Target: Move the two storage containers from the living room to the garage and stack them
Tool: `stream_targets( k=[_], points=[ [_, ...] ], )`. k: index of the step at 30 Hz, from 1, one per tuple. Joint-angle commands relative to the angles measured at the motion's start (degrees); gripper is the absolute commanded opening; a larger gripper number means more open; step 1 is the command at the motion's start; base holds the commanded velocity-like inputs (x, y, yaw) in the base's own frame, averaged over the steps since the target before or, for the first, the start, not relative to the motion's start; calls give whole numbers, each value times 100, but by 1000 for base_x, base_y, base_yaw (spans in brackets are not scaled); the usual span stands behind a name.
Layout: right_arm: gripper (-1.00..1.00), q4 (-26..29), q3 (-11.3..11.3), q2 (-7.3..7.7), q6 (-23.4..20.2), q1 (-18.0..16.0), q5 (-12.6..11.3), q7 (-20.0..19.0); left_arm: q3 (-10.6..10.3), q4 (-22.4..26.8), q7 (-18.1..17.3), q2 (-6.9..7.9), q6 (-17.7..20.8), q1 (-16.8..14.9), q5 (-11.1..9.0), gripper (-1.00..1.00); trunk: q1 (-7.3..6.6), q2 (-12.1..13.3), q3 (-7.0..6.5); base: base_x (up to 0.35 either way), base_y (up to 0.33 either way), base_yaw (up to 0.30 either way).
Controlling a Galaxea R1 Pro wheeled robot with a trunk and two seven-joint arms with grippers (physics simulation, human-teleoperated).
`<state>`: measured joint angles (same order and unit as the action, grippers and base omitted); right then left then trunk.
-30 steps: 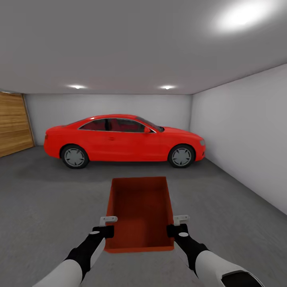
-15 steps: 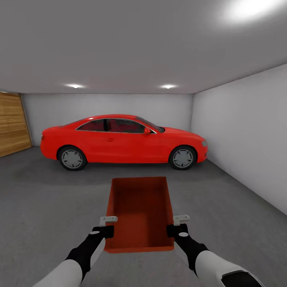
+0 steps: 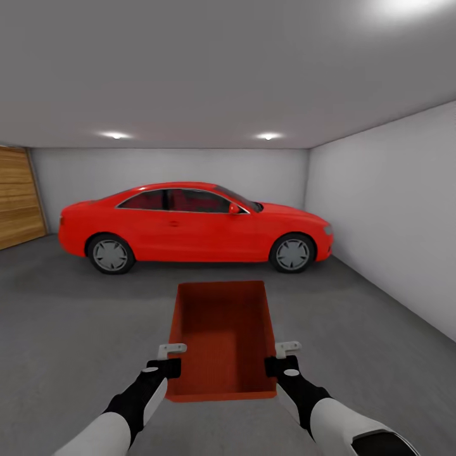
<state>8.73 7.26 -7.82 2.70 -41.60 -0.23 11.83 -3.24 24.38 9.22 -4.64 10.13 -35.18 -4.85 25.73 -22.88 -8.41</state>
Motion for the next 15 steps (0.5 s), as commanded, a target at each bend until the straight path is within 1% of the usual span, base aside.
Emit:
stream_targets(
  k=[1,3,6,15],
  points=[
    [-100,14,-216,53,144,-6,84,109,249,0,168,9,42,2,1,-100,5,-4,2,323,0,0],
    [-100,14,-216,51,117,-6,84,109,250,-2,168,9,42,2,0,-100,5,-4,2,323,0,-42],
    [-100,14,-216,46,87,-6,84,109,251,-2,168,7,42,2,1,-100,5,-4,2,323,0,-190],
    [-100,14,-217,40,73,-6,84,109,246,4,168,7,42,2,2,-100,5,-4,2,323,0,-272]
  ],
)
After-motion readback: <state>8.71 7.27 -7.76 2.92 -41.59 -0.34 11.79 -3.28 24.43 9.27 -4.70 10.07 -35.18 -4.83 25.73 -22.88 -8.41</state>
